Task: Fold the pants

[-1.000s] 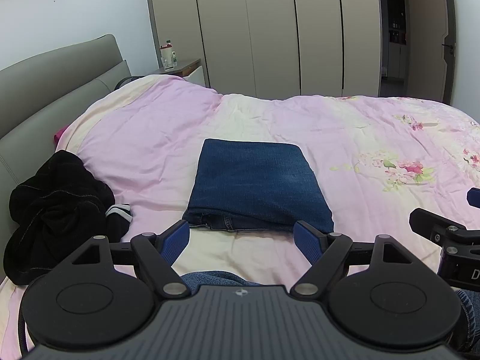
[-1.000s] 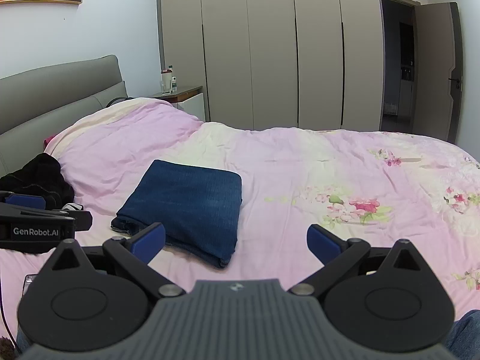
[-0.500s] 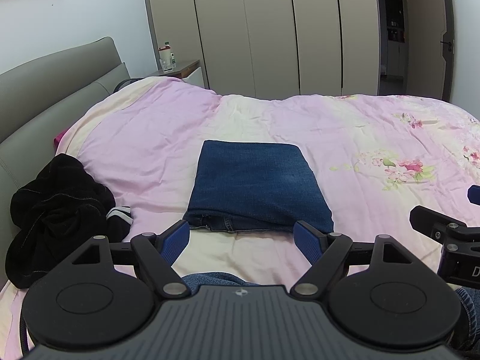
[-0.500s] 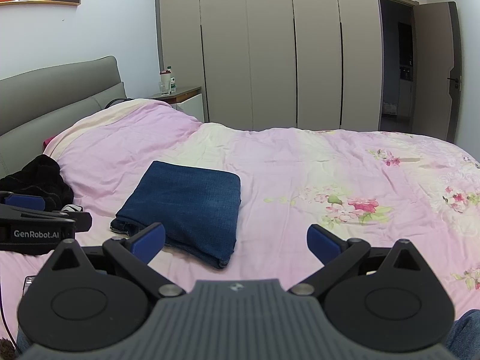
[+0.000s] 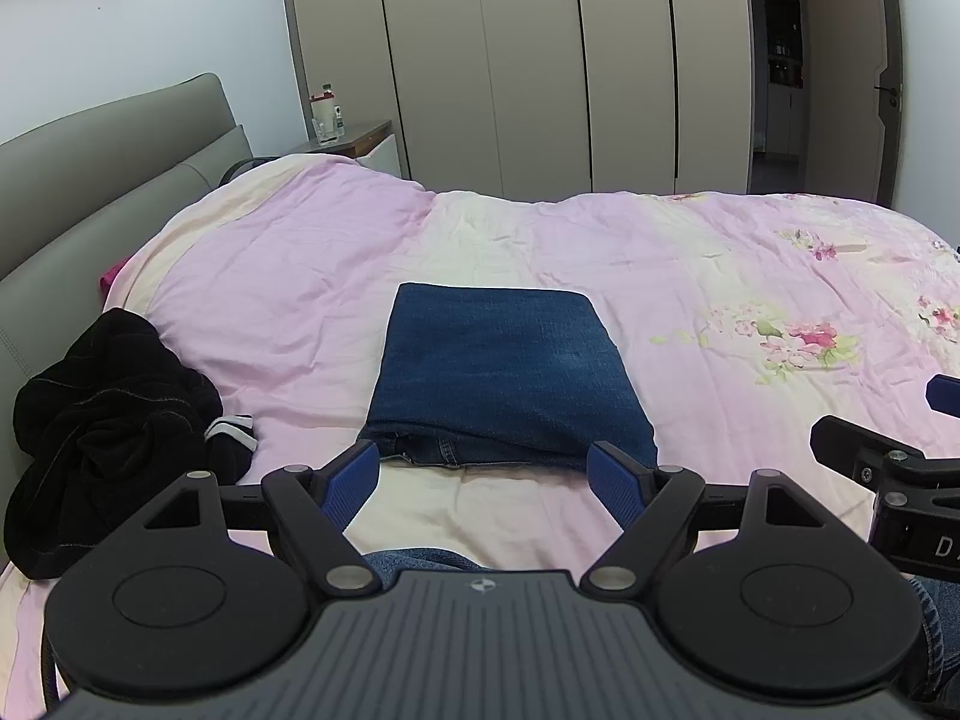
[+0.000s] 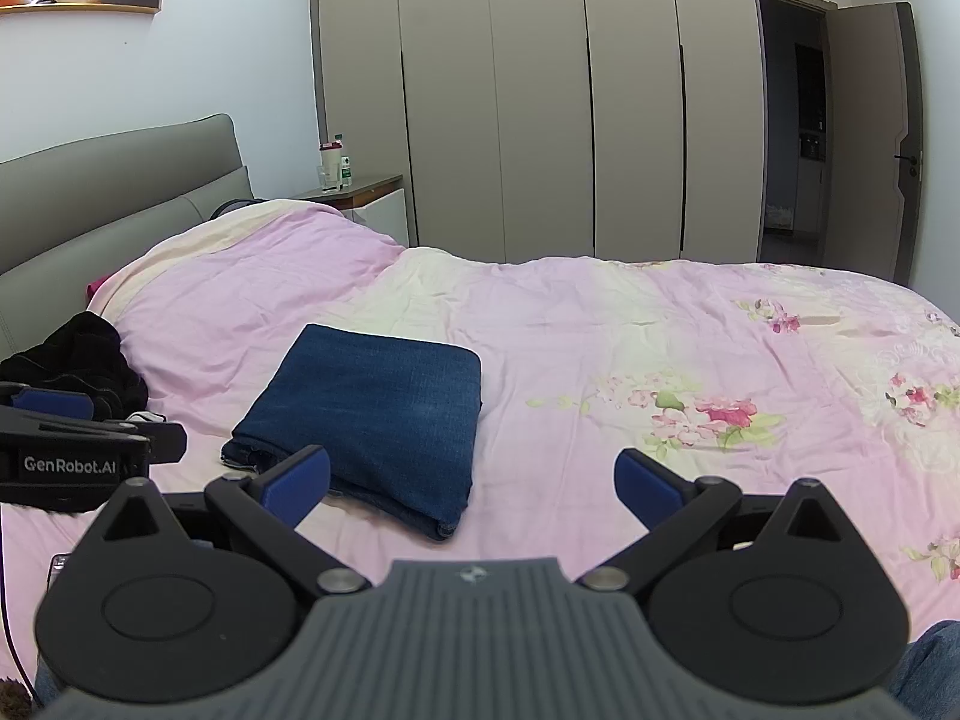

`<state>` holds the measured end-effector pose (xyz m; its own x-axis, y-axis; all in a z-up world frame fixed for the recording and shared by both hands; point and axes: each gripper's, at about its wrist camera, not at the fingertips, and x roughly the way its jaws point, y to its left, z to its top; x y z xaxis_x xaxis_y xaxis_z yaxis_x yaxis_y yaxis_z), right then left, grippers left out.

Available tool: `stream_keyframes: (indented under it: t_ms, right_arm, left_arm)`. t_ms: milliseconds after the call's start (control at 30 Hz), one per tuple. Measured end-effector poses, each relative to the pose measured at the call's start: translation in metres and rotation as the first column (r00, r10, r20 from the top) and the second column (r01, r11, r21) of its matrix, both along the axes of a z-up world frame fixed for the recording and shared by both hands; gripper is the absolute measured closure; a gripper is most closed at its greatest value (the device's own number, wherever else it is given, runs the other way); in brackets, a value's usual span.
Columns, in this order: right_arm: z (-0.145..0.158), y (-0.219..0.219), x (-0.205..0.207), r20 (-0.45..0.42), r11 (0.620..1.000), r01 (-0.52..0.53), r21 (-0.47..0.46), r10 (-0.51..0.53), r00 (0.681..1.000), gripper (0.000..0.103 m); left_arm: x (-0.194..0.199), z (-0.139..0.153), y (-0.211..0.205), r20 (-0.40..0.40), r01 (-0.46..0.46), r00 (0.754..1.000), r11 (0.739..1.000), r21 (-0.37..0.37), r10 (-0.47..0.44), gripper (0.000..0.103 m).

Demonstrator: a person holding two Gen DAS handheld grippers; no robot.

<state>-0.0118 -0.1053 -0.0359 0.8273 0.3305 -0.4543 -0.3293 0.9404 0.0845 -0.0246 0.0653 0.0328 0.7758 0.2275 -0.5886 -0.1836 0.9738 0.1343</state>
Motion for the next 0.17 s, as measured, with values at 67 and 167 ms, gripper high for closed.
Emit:
stream_keyframes:
  t_ms: [67, 167]
  right_arm:
    - [0.0012, 0.0005, -0.0007, -0.001, 1.0, 0.001, 0.001, -0.001, 1.0, 0.006]
    - [0.0017, 0.0005, -0.0006, -0.001, 1.0, 0.001, 0.001, -0.001, 1.0, 0.006]
  left_arm:
    - [-0.0018, 0.0001, -0.0013, 0.01, 0.007, 1.0, 1.0, 0.001, -0.007, 0.011]
    - [-0.0012, 0.0019, -0.0032, 0.014, 0.018, 1.0, 1.0, 0.01, -0.019, 0.011]
